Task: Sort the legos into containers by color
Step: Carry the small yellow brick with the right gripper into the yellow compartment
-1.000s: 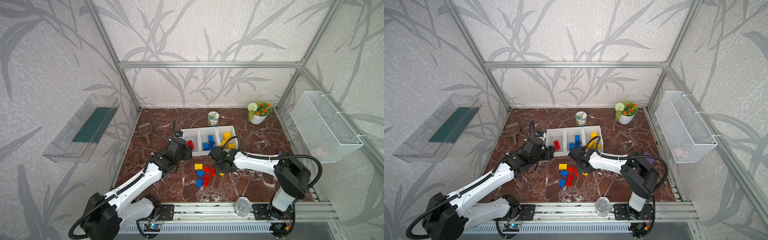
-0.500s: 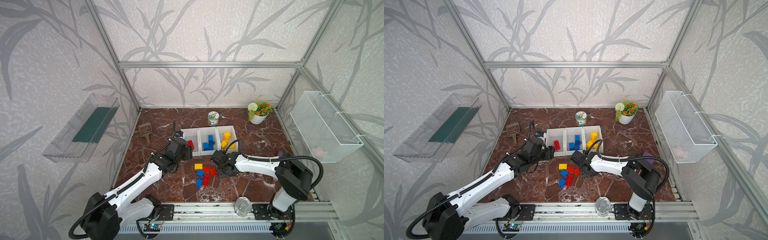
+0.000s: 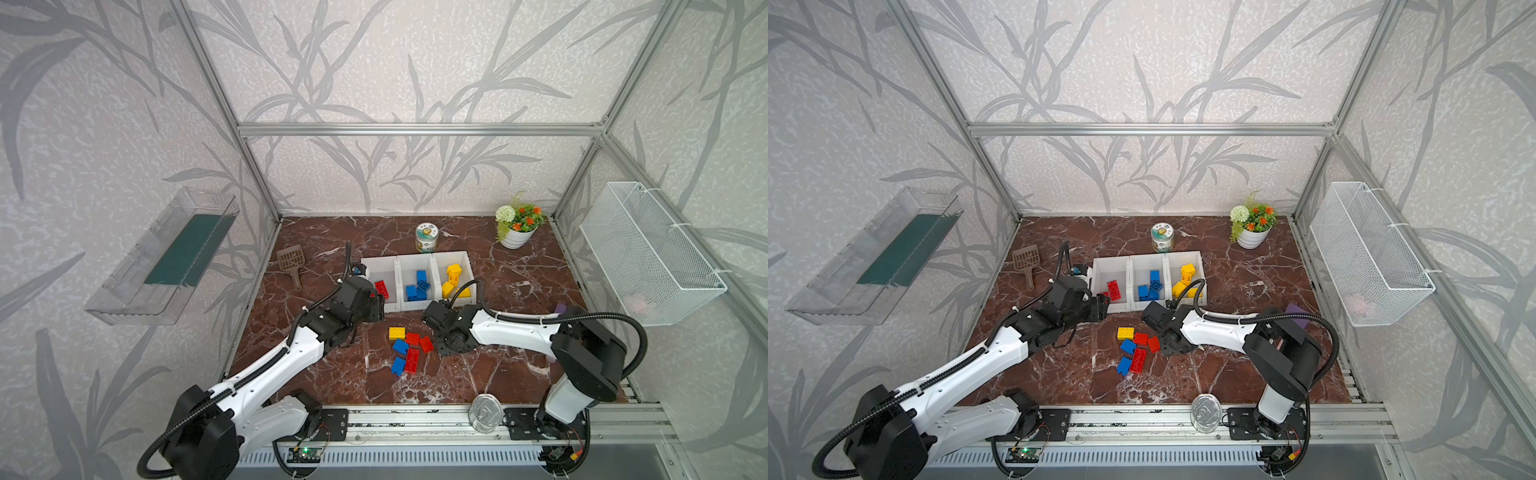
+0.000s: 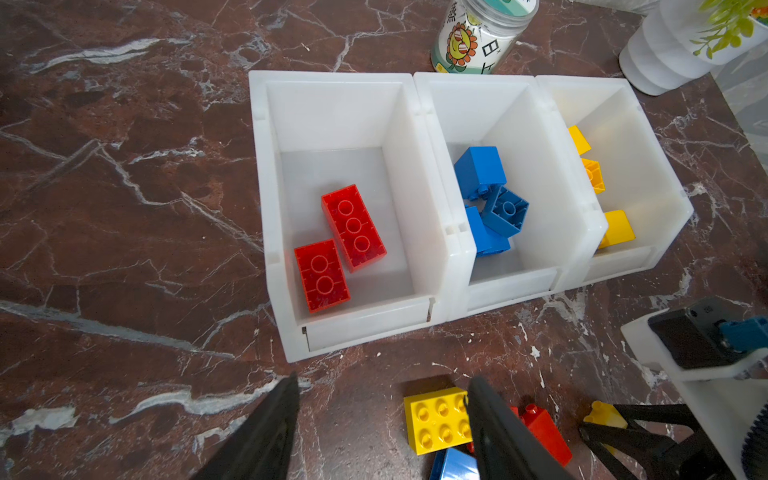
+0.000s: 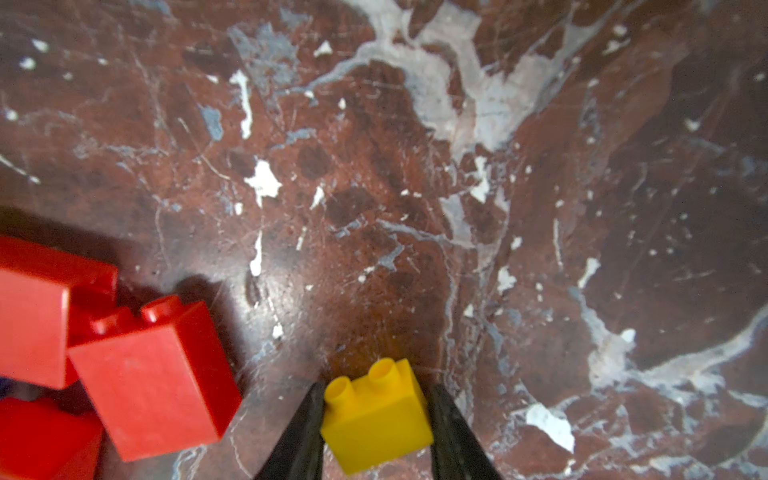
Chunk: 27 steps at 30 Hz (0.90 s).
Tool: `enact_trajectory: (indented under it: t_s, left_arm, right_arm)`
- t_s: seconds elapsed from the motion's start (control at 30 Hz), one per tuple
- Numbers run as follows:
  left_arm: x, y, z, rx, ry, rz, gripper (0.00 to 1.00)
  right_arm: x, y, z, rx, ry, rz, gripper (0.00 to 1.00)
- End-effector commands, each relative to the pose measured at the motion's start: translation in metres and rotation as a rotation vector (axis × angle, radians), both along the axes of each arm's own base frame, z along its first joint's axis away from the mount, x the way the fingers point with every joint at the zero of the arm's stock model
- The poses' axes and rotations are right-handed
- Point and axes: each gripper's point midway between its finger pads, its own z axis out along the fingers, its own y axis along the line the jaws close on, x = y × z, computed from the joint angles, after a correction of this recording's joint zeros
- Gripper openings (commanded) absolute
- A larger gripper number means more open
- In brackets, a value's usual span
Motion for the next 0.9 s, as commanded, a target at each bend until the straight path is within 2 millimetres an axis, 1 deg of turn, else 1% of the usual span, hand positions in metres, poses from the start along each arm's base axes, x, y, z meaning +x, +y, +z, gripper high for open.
enact_trajectory:
  t_s: [0.0, 0.13, 0.2, 0.3, 0.37, 0.43, 0.6, 0.7, 0.73, 0.87]
  left_arm:
    - [-0.002, 0.007, 0.001, -0.003, -0.008, 0.024, 0.67]
    - [-0.004, 0.008, 0.001, -0.003, -0.008, 0.028, 0.67]
    - [-0.004, 0.009, 0.002, -0.003, -0.009, 0.033, 0.67]
    - [-0.005, 0.009, 0.003, -0.005, -0.011, 0.031, 0.67]
    - [-0.007, 0.011, 0.003, -0.002, -0.01, 0.034, 0.67]
    - [-0.009, 0.013, 0.005, -0.003, -0.014, 0.037, 0.67]
    - [-0.014, 0.016, 0.009, -0.015, -0.022, 0.043, 0.67]
    - [-0.017, 0.018, 0.007, -0.019, -0.016, 0.046, 0.67]
    - [-0.018, 0.019, 0.007, -0.022, -0.016, 0.049, 0.67]
    - [-0.021, 0.021, 0.007, -0.029, -0.017, 0.057, 0.67]
  right_arm:
    - [0.008, 0.005, 0.023, 0.006, -0.054, 0.033, 0.31]
    - [0.032, 0.002, 0.062, -0.027, -0.136, 0.081, 0.31]
    - [0.05, 0.001, 0.081, -0.019, -0.175, 0.108, 0.31]
    - [0.076, -0.004, 0.098, 0.015, -0.209, 0.092, 0.31]
    - [0.09, -0.007, 0.105, 0.028, -0.22, 0.08, 0.31]
    - [0.101, -0.008, 0.107, 0.042, -0.223, 0.076, 0.31]
    - [0.123, -0.013, 0.098, 0.058, -0.199, 0.052, 0.31]
    - [0.132, -0.015, 0.099, 0.071, -0.199, 0.042, 0.31]
    - [0.135, -0.015, 0.089, 0.058, -0.18, 0.041, 0.31]
    - [0.143, -0.015, 0.084, 0.061, -0.174, 0.033, 0.31]
